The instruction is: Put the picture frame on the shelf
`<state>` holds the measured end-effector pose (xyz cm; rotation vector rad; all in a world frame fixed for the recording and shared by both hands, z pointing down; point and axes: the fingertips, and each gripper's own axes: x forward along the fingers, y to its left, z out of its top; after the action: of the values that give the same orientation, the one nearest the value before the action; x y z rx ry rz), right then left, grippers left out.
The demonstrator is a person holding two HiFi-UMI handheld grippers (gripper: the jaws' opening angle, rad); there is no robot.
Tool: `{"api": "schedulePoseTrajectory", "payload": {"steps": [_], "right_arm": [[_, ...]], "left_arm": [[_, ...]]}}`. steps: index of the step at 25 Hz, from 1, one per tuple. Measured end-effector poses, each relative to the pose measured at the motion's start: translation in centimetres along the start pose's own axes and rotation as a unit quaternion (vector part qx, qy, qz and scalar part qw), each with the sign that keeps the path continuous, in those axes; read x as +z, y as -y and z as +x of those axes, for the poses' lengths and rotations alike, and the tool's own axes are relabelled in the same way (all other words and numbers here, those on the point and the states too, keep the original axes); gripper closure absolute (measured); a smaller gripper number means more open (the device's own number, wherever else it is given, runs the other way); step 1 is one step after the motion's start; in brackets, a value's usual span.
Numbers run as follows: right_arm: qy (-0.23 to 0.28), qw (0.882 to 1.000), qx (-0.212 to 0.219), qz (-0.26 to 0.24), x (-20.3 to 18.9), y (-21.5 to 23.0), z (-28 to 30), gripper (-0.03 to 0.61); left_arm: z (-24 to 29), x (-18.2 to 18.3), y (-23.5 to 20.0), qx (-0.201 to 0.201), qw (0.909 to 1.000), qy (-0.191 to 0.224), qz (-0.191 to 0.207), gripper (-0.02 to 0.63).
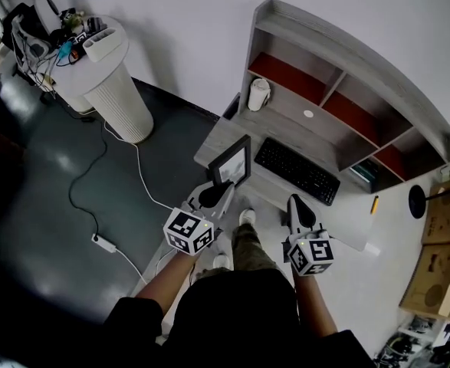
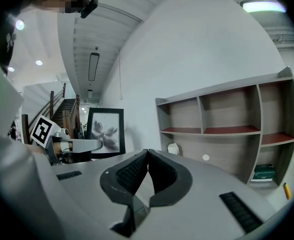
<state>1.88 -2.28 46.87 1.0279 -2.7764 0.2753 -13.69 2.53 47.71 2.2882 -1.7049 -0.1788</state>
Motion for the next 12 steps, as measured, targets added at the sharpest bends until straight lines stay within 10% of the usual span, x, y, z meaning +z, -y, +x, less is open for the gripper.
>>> {"api": "schedulePoseTrajectory", "payload": {"steps": [12], "right_arm": [[0.032, 0.999, 0.004, 0.008, 4.3, 10.5, 12.3, 0.566]], "left_arm": [[15.2, 3.4, -4.3, -0.06, 0.9981, -0.006, -0.008, 0.577]]}}
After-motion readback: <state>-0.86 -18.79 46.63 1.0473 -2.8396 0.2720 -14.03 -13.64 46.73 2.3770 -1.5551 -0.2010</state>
